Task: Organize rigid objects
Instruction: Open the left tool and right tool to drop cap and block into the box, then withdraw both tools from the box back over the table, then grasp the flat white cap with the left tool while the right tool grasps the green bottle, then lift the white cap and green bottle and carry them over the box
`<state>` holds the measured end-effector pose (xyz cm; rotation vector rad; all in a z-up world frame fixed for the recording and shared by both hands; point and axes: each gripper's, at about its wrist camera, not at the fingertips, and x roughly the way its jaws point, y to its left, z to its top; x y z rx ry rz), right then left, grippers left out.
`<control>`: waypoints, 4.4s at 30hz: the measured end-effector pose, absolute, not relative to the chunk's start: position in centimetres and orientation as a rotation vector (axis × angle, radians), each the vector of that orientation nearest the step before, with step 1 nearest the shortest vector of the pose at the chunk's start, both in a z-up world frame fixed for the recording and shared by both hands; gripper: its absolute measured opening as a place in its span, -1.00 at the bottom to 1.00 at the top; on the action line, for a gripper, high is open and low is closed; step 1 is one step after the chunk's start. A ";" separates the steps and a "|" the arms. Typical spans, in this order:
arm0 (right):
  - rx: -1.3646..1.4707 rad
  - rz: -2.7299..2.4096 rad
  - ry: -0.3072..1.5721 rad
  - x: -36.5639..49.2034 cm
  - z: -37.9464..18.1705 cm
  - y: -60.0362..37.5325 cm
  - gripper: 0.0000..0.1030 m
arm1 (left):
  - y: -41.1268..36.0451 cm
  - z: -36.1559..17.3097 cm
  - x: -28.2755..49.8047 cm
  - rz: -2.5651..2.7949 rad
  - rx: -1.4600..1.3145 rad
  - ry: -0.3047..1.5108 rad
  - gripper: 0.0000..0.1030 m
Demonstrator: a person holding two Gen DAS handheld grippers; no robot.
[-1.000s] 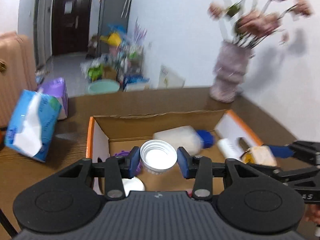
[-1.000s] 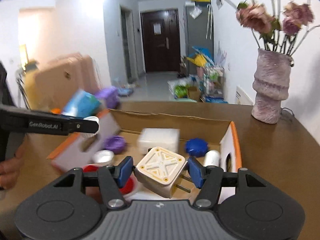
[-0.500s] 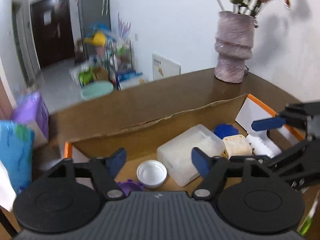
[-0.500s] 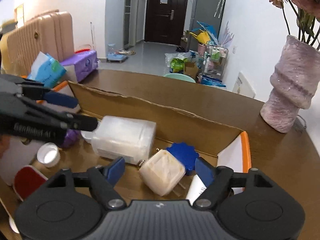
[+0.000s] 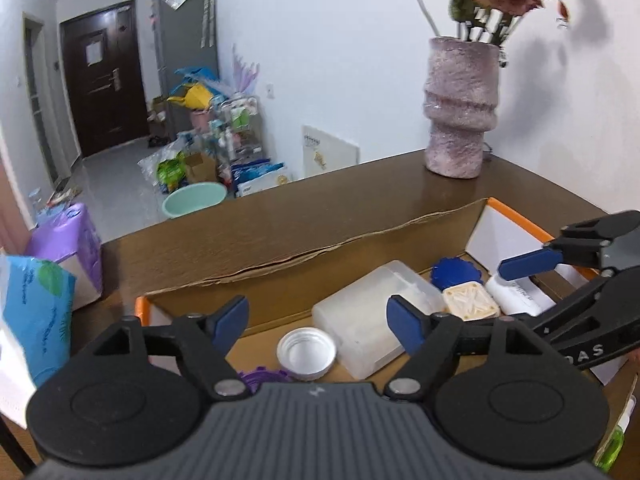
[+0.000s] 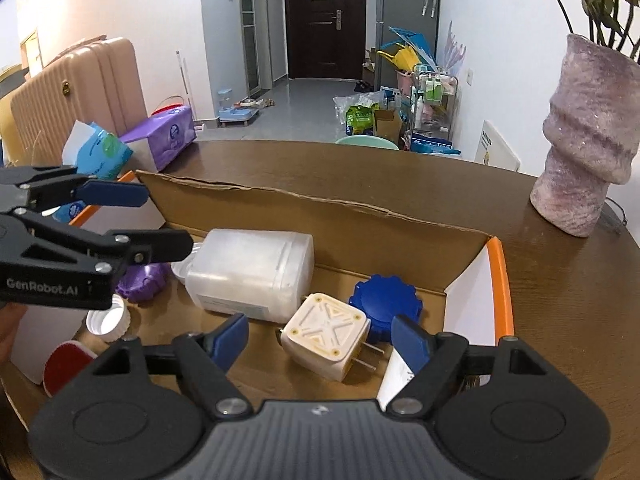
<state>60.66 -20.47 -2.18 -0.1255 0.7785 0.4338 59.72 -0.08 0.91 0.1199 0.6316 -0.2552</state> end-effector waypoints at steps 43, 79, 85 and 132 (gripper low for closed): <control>-0.009 0.295 0.398 12.4 -0.7 -25.4 1.00 | 0.0 3.1 8.8 -0.017 0.062 0.287 1.00; -0.410 0.491 0.619 40.3 -5.2 -20.6 0.80 | 0.7 -4.8 39.5 -0.187 0.002 0.665 0.43; -0.273 0.503 0.648 41.5 -5.5 -21.6 0.13 | 0.4 -5.1 40.0 -0.160 -0.047 0.653 -0.22; -0.048 0.340 0.423 18.2 2.7 -24.9 -0.42 | -2.7 2.3 15.8 -0.048 -0.092 0.375 -0.23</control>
